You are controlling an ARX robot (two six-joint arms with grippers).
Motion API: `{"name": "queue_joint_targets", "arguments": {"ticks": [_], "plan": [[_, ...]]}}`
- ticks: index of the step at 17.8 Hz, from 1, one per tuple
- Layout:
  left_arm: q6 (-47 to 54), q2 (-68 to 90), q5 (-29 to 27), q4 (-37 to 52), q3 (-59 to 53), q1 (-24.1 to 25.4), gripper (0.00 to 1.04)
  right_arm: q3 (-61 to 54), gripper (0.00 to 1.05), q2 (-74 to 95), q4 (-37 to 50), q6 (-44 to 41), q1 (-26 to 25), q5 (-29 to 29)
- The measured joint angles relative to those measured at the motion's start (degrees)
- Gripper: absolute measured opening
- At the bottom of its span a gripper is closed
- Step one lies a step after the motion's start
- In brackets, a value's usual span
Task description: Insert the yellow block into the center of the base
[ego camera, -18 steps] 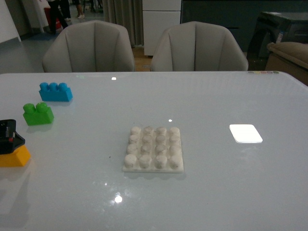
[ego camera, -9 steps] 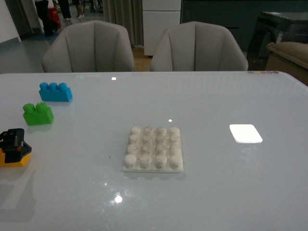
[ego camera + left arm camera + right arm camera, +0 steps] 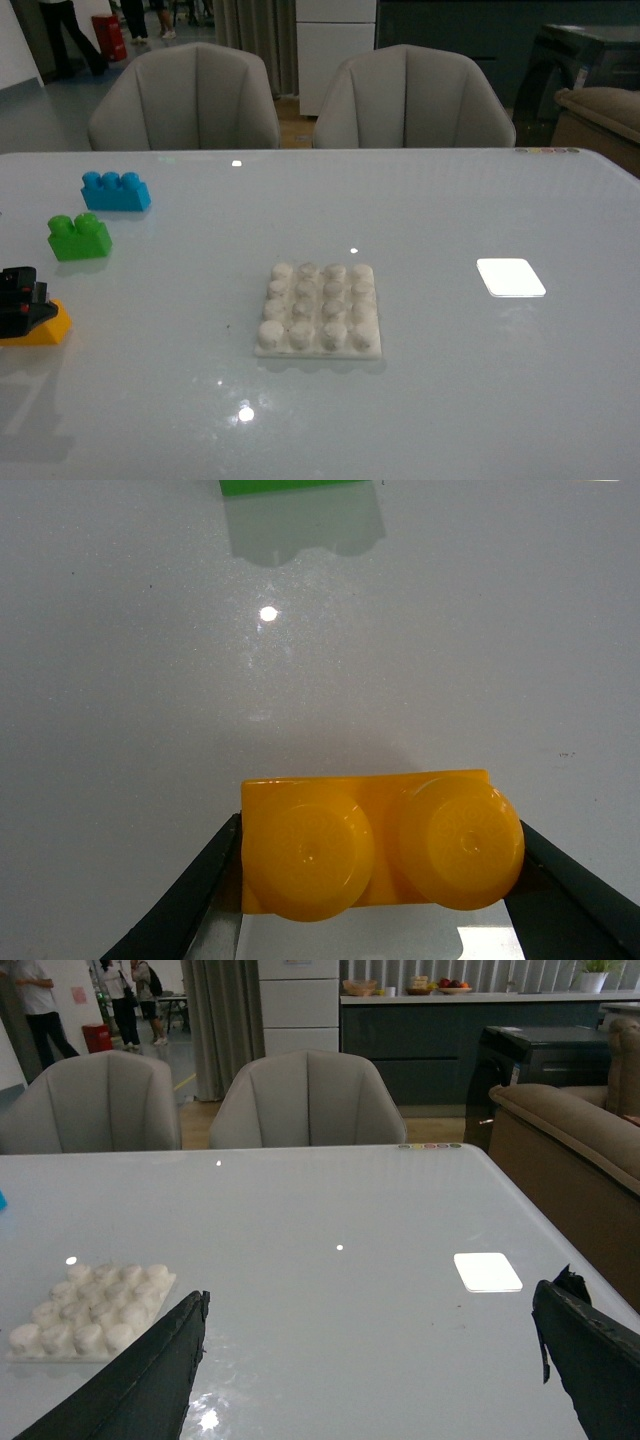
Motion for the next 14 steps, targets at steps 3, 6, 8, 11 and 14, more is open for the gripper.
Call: {"name": "queue_joint_targets", "arguments": {"ticks": [3, 6, 8, 11, 14], "plan": [[0.0, -0.3, -0.2, -0.3, 0.0, 0.0, 0.64, 0.0, 0.98, 0.0, 0.0, 0.0, 0.0, 0.0], [-1.0, -3.5, -1.9, -4.5, -0.9, -0.8, 0.63, 0.0, 0.98, 0.0, 0.0, 0.0, 0.0, 0.0], [-3.1, -9.1, -3.4, -6.5, -2.8, -2.4, 0.63, 0.0, 0.98, 0.0, 0.0, 0.0, 0.0, 0.0], [-6.2, -21.4, -7.3, -9.2, -8.2, -8.5, 0.63, 0.0, 0.98, 0.0, 0.0, 0.0, 0.0, 0.0], [-10.6, -30.9, -10.5, -11.2, -13.8, -17.2, 0.63, 0.0, 0.98, 0.0, 0.0, 0.0, 0.0, 0.0]]}}
